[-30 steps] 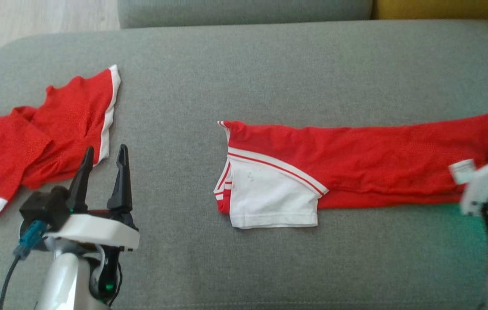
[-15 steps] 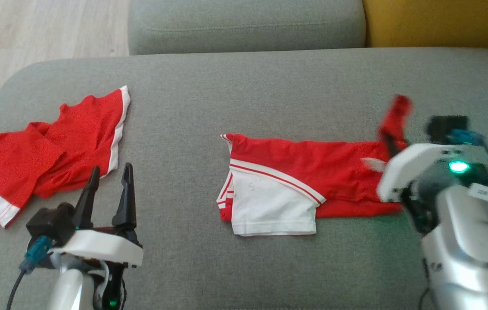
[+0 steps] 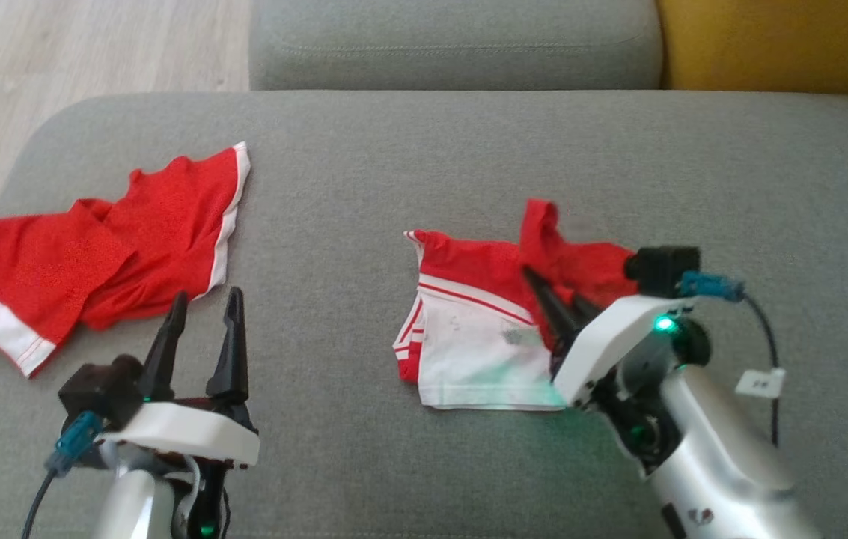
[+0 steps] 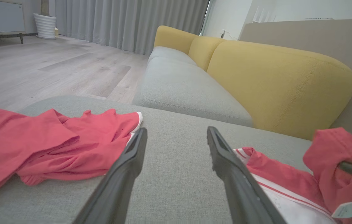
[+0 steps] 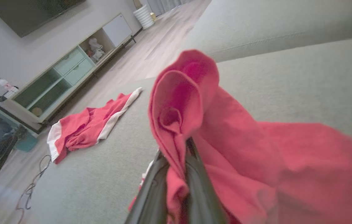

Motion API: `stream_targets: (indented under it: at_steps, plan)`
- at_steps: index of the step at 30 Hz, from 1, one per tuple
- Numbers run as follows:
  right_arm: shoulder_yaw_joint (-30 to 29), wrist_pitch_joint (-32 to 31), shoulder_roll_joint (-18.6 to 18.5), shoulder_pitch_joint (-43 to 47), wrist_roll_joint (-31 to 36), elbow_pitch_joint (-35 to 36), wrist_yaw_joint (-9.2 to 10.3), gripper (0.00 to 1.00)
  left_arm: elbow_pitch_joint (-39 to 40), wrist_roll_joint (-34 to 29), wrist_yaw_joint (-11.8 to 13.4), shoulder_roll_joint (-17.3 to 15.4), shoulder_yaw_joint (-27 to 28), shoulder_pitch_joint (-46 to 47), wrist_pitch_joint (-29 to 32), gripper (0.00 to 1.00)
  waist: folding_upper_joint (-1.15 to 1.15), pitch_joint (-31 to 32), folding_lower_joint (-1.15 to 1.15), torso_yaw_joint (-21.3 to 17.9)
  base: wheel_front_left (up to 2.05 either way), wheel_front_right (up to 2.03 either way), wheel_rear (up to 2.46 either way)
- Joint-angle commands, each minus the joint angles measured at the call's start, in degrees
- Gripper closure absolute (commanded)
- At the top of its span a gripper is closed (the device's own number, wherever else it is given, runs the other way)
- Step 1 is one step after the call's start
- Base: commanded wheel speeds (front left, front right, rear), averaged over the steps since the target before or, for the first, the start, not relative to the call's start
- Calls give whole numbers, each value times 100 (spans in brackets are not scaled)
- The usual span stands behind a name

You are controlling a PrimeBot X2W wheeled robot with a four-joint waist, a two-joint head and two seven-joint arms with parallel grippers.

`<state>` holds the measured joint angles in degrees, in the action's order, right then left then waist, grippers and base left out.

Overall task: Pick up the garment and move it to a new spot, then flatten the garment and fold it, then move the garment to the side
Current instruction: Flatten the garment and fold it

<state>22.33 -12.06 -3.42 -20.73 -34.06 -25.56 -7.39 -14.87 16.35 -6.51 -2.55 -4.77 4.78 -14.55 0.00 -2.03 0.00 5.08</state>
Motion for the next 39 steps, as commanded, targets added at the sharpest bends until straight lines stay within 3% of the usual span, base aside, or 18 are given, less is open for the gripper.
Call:
stream_targets:
  at_steps: [1, 13, 14, 15, 24, 31, 35, 39]
  plan:
    - [210, 162, 54, -355, -134, 89, -10, 100, 198, 41, 30, -33, 156, 163, -45, 0, 0, -45, 0, 55, 0, 0, 0]
    - [1472, 1220, 54, -956, -1150, -1334, -10, 100, 90, 173, 50, -33, -13, 274, -45, 0, 0, -264, 0, 392, 0, 0, 0]
    - [1568, 1278, 54, -998, -1209, -1419, -10, 84, 81, 174, 50, -33, -7, 278, -45, 0, 0, -268, 0, 403, 0, 0, 0]
    - [1669, 1318, 54, -1029, -1274, -1492, -10, 0, 72, 175, 49, -33, 1, 281, -45, 0, 0, -270, 0, 412, 0, 0, 0]
    - [2579, 1446, 54, -1110, -2352, -1313, -10, 0, 14, 209, 73, -33, -6, 270, -45, 0, 0, -228, 0, 375, 0, 0, 0]
    - [2866, 1768, 54, -1543, -3037, -1440, -10, 0, 35, 214, 97, -33, 31, 245, -45, 0, 0, -153, 0, 188, 0, 0, 0]
    - [2887, 2017, 54, -2004, -2992, -1724, -10, 0, 63, 195, 100, -33, 71, 218, -45, 0, 0, -97, 0, 62, 0, 0, 0]
    - [2801, 2318, 54, -2532, -2306, -2342, -10, 0, 130, 190, 110, -32, 126, 185, -45, 0, 0, -57, 0, -79, 0, 0, 0]
